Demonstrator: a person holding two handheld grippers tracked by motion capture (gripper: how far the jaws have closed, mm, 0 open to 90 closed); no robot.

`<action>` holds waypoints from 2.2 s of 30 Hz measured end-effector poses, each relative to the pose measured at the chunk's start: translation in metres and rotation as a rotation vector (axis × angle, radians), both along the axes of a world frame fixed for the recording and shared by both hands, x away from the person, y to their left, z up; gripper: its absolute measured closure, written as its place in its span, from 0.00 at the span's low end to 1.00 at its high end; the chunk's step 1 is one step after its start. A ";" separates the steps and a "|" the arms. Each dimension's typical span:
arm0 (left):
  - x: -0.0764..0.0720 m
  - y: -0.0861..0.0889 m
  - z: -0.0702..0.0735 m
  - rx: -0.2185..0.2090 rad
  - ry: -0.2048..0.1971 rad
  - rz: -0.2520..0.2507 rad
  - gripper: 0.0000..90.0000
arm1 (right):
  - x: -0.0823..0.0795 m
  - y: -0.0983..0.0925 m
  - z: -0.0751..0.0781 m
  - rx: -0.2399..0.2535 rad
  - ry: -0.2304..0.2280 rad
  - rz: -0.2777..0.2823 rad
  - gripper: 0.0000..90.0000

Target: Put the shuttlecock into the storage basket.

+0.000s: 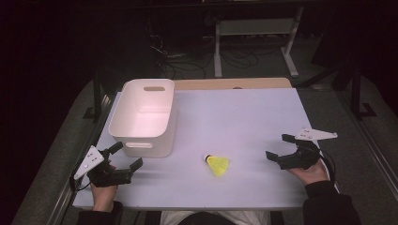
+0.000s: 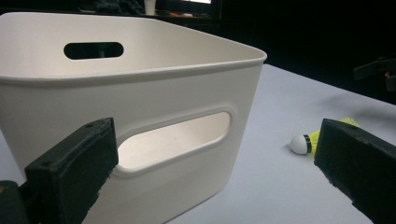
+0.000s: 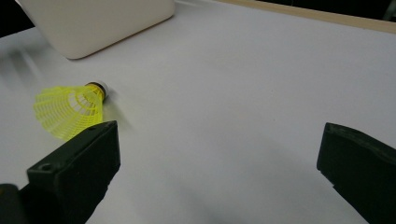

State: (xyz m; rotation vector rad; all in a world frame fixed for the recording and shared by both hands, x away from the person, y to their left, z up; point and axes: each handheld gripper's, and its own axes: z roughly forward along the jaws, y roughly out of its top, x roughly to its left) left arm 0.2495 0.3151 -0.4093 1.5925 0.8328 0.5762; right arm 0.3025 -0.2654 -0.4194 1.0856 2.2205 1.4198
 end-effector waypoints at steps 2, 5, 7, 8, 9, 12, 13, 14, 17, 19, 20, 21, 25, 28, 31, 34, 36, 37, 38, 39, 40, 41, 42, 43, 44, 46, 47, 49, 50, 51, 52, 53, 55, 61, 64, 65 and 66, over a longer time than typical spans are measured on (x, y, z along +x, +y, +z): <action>0.000 0.000 0.000 0.000 -0.001 -0.004 0.00 | 0.000 0.000 0.000 -0.002 0.002 0.000 0.00; 0.000 0.000 0.000 0.002 -0.001 -0.009 0.00 | 0.000 0.001 0.000 -0.004 0.004 0.004 0.00; 0.000 0.000 0.000 0.000 -0.002 -0.011 0.00 | -0.001 0.001 0.000 -0.005 0.008 0.006 0.00; 0.000 0.000 0.000 0.000 -0.003 -0.011 0.00 | -0.001 0.001 0.000 -0.008 0.007 0.008 0.00; 0.000 0.000 0.000 0.000 -0.003 -0.011 0.00 | 0.000 0.002 0.000 -0.009 0.012 0.010 0.00; 0.000 0.000 0.000 0.001 -0.004 -0.011 0.00 | 0.000 0.002 -0.001 -0.008 0.015 0.012 0.00; 0.000 0.000 0.000 0.001 -0.004 -0.010 0.00 | 0.000 0.002 -0.001 -0.008 0.015 0.012 0.00; 0.000 0.000 0.000 0.002 -0.003 -0.010 0.00 | 0.000 0.002 -0.001 -0.009 0.015 0.014 0.00; 0.000 0.000 0.000 0.003 -0.003 -0.012 0.00 | 0.000 0.003 -0.001 -0.012 0.015 0.017 0.00; 0.000 0.000 0.001 0.002 -0.004 -0.013 0.00 | 0.000 0.004 0.000 -0.014 0.015 0.017 0.00; 0.000 0.000 0.001 0.003 -0.006 -0.013 0.00 | 0.000 0.004 0.001 -0.017 0.011 0.018 0.00; 0.000 0.000 0.001 0.004 -0.006 -0.014 0.00 | 0.000 0.004 0.001 -0.017 0.011 0.018 0.00; 0.000 0.000 0.001 0.006 -0.006 -0.014 0.00 | 0.000 0.004 0.002 -0.017 0.011 0.019 0.00; 0.000 0.000 0.000 0.006 -0.006 -0.015 0.00 | 0.000 0.006 0.004 -0.022 0.011 0.022 0.00; 0.000 0.000 0.000 0.005 -0.005 -0.014 0.00 | 0.001 0.008 0.005 -0.031 0.010 0.032 0.00; 0.000 0.000 0.000 0.006 -0.004 -0.015 0.00 | 0.001 0.011 0.007 -0.035 0.009 0.037 0.00; 0.000 0.000 0.000 0.008 -0.004 -0.015 0.00 | 0.002 0.012 0.008 -0.035 0.007 0.037 0.00; 0.000 0.000 0.000 0.008 -0.004 -0.016 0.00 | 0.003 0.013 0.009 -0.035 0.007 0.038 0.00; 0.000 0.000 0.000 0.008 -0.004 -0.016 0.00 | 0.005 0.015 0.011 -0.039 0.008 0.042 0.00; 0.000 0.000 0.000 0.008 -0.004 -0.016 0.00 | 0.005 0.016 0.011 -0.042 0.006 0.045 0.00; 0.000 0.000 0.000 0.009 -0.003 -0.016 0.00 | 0.006 0.016 0.011 -0.042 0.009 0.046 0.00; 0.000 0.000 0.000 0.010 -0.003 -0.017 0.00 | 0.007 0.017 0.012 -0.043 0.012 0.048 0.00; 0.000 0.000 0.000 0.011 -0.002 -0.018 0.00 | 0.007 0.018 0.012 -0.045 0.014 0.050 0.00; 0.000 0.000 0.000 0.012 -0.002 -0.019 0.00 | 0.007 0.019 0.012 -0.048 0.015 0.052 0.00; 0.000 0.000 0.000 0.012 -0.003 -0.019 0.00 | 0.008 0.020 0.013 -0.048 0.018 0.054 0.00; 0.000 0.000 0.000 0.012 -0.003 -0.020 0.00 | 0.009 0.022 0.014 -0.052 0.021 0.060 0.00; 0.000 0.000 0.000 0.012 -0.004 -0.020 0.00 | 0.009 0.023 0.014 -0.056 0.023 0.064 0.00; 0.000 0.000 0.000 0.015 -0.003 -0.021 0.00 | 0.010 0.025 0.015 -0.058 0.028 0.070 0.00; 0.000 0.000 0.000 0.015 -0.002 -0.021 0.00 | 0.010 0.026 0.015 -0.060 0.029 0.074 0.00; 0.000 0.000 0.000 0.015 -0.002 -0.021 0.00 | 0.010 0.027 0.015 -0.060 0.032 0.077 0.00; 0.000 0.000 0.000 0.015 -0.003 -0.022 0.00 | 0.010 0.028 0.016 -0.062 0.033 0.082 0.00; 0.000 0.000 0.000 0.016 -0.003 -0.022 0.00 | 0.011 0.030 0.017 -0.063 0.034 0.086 0.00; 0.000 0.000 0.000 0.016 -0.003 -0.024 0.00 | 0.011 0.032 0.018 -0.066 0.035 0.094 0.00; 0.000 -0.001 0.000 0.019 -0.002 -0.027 0.00 | 0.013 0.040 0.019 -0.078 0.042 0.117 0.00; 0.000 -0.001 0.000 0.019 -0.002 -0.028 0.00 | 0.013 0.044 0.020 -0.084 0.049 0.128 0.00; 0.000 -0.001 0.000 0.019 -0.001 -0.028 0.00 | 0.013 0.046 0.020 -0.086 0.050 0.133 0.00; 0.000 -0.001 0.000 0.020 -0.001 -0.028 0.00 | 0.014 0.047 0.020 -0.089 0.051 0.136 0.00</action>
